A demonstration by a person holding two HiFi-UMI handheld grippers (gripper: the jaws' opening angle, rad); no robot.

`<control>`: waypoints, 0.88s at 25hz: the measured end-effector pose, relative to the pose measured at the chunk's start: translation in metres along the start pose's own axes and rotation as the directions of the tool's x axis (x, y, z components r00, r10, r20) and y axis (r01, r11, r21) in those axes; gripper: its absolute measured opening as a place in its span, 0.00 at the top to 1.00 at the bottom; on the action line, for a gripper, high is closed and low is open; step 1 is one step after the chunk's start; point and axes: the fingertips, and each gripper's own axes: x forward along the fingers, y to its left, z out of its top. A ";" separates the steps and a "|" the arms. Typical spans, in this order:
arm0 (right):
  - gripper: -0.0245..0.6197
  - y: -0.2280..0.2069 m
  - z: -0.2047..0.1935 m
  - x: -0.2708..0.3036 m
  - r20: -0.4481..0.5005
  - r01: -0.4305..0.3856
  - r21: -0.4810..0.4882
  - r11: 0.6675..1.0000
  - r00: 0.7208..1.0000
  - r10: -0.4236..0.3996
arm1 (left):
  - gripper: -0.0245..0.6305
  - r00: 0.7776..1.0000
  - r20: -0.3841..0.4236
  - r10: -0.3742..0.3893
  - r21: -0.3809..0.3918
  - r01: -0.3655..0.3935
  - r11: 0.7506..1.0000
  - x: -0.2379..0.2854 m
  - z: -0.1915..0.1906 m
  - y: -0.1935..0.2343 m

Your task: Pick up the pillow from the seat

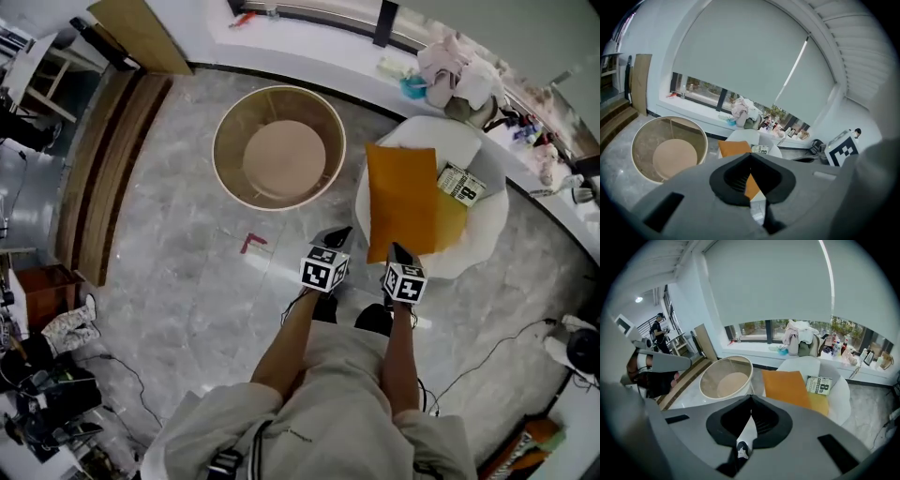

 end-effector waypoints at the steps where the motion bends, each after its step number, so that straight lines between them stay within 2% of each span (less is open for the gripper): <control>1: 0.95 -0.002 0.000 0.001 0.002 0.011 0.007 1.000 1.000 -0.011 | 0.95 1.000 -0.007 -0.016 -0.002 0.016 1.000 0.007 0.001 0.003; 3: 0.95 -0.005 -0.003 -0.002 0.008 0.040 -0.006 0.999 0.999 -0.040 | 0.95 0.998 -0.015 -0.057 -0.012 0.057 0.998 0.020 0.001 0.005; 7: 0.95 -0.015 -0.005 -0.017 0.019 0.114 -0.147 0.983 0.994 -0.112 | 0.95 0.990 -0.037 -0.140 -0.019 0.139 0.990 0.046 0.000 -0.007; 12: 0.95 -0.045 0.004 -0.026 0.032 0.145 -0.109 0.983 0.989 -0.143 | 0.95 0.974 -0.112 -0.196 -0.004 0.197 0.980 0.091 -0.008 -0.023; 17: 0.95 -0.096 -0.008 -0.019 0.028 0.193 -0.019 0.981 0.981 -0.193 | 0.95 0.965 -0.173 -0.197 0.009 0.201 0.980 0.129 -0.024 -0.037; 22: 0.95 -0.125 -0.012 0.013 0.017 0.162 0.020 0.987 0.987 -0.163 | 0.95 0.955 -0.216 -0.205 -0.035 0.202 0.979 0.172 -0.036 -0.039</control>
